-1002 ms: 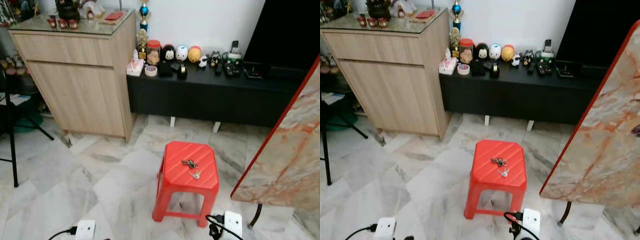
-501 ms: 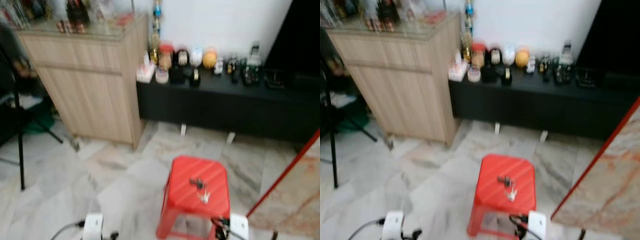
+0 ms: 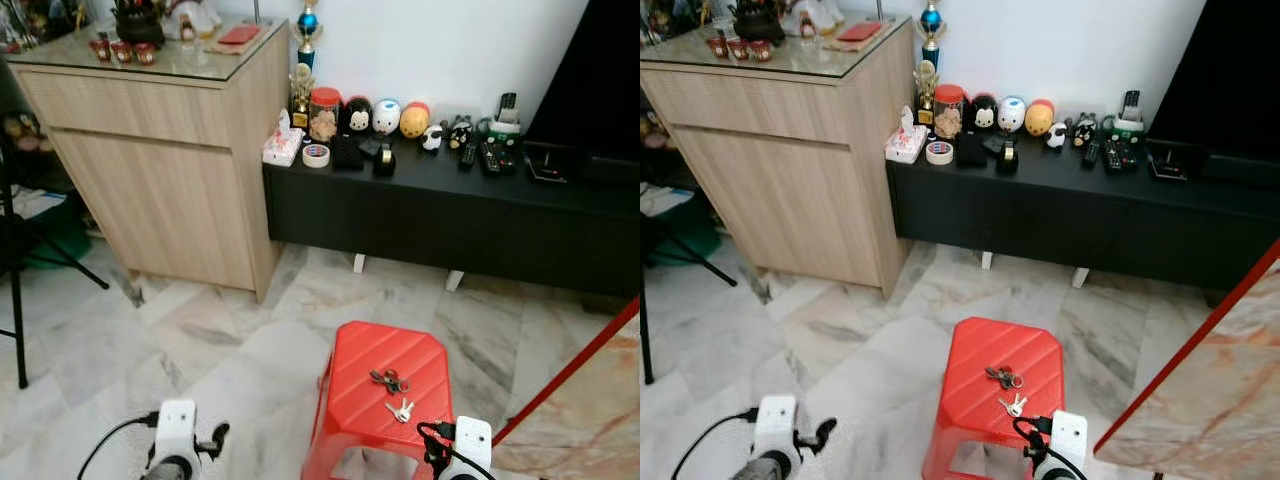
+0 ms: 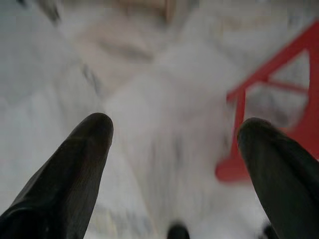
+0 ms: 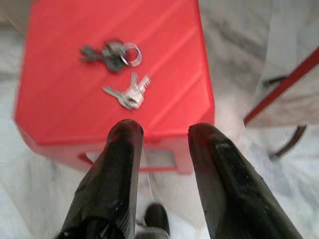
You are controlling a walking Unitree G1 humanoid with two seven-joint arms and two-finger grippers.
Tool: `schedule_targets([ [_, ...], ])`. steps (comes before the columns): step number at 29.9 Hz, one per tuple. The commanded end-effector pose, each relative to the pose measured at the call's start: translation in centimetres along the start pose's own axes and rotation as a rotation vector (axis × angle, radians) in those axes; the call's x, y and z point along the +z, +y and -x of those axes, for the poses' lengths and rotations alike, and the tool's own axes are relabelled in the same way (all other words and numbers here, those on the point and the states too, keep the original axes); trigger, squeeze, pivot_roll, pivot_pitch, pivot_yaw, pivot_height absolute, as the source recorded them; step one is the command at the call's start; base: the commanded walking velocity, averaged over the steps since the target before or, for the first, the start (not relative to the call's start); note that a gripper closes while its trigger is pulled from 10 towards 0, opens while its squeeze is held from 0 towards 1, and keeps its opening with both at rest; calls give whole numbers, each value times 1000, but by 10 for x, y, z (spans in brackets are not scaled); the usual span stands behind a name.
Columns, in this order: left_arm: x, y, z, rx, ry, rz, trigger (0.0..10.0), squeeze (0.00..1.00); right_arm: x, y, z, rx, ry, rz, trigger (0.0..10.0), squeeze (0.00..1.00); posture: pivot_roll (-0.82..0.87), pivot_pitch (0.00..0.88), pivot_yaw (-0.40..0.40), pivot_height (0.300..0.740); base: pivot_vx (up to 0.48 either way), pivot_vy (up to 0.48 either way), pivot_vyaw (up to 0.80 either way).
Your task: Hang keys on a hook
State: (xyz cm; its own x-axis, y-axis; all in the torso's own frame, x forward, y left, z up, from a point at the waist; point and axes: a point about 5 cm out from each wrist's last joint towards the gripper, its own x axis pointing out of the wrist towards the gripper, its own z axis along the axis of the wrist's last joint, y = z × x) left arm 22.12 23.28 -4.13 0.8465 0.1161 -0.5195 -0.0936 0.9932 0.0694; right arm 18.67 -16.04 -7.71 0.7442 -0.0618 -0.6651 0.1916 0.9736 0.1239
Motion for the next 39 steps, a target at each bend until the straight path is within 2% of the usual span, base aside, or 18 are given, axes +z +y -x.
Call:
schedule_targets([
  [1, 23, 1, -6, -1, -115, 17, 10000, 0, 3, 0, 1, 11, -49, -9, 10000, 0, -5, 7, -57, 740, 0, 0, 0],
  [5, 57, -3, -11, -34, -290, 28, 10000, 0, 10, 1, 2, 26, -137, -19, 10000, 0, -13, 9, -59, 740, 0, 0, 0],
  [9, 67, -9, -10, -60, -355, 30, 10000, 0, 13, 1, 3, 33, -166, -5, 10000, 0, -15, 7, -60, 740, 0, 0, 0],
  [10, 71, -14, -8, -77, -392, 33, 10000, 0, 42, 4, -4, 33, -271, 17, 10000, 0, -15, 8, -61, 740, 0, 0, 0],
  [11, 73, -17, -6, -85, -418, 37, 10000, 0, 88, 13, -9, 44, -440, 31, 10000, 0, -15, 8, -62, 740, 0, 0, 0],
  [12, 73, -18, -5, -86, -426, 39, 10000, 0, 100, 16, -8, 50, -488, 33, 10000, 0, -15, 8, -62, 740, 0, 0, 0],
  [13, 73, -18, -4, -86, -430, 40, 10000, 0, 103, 17, -8, 53, -503, 32, 10000, 0, -15, 8, -62, 740, 0, 0, 0],
  [26, 70, -16, 8, -89, -463, 51, 10000, 0, 103, 16, 0, 62, -562, 79, 10000, 0, -13, 9, -67, 740, 0, 0, 0],
  [33, 71, -16, 8, -83, -467, 57, 10000, 0, 93, 14, 0, 47, -513, 102, 10000, 0, -17, 7, -69, 740, 0, 0, 0],
  [39, 74, -20, 8, -89, -465, 63, 10000, 0, 96, 16, 0, 48, -514, 107, 10000, 0, -18, 2, -68, 705, 0, 0, 0],
])
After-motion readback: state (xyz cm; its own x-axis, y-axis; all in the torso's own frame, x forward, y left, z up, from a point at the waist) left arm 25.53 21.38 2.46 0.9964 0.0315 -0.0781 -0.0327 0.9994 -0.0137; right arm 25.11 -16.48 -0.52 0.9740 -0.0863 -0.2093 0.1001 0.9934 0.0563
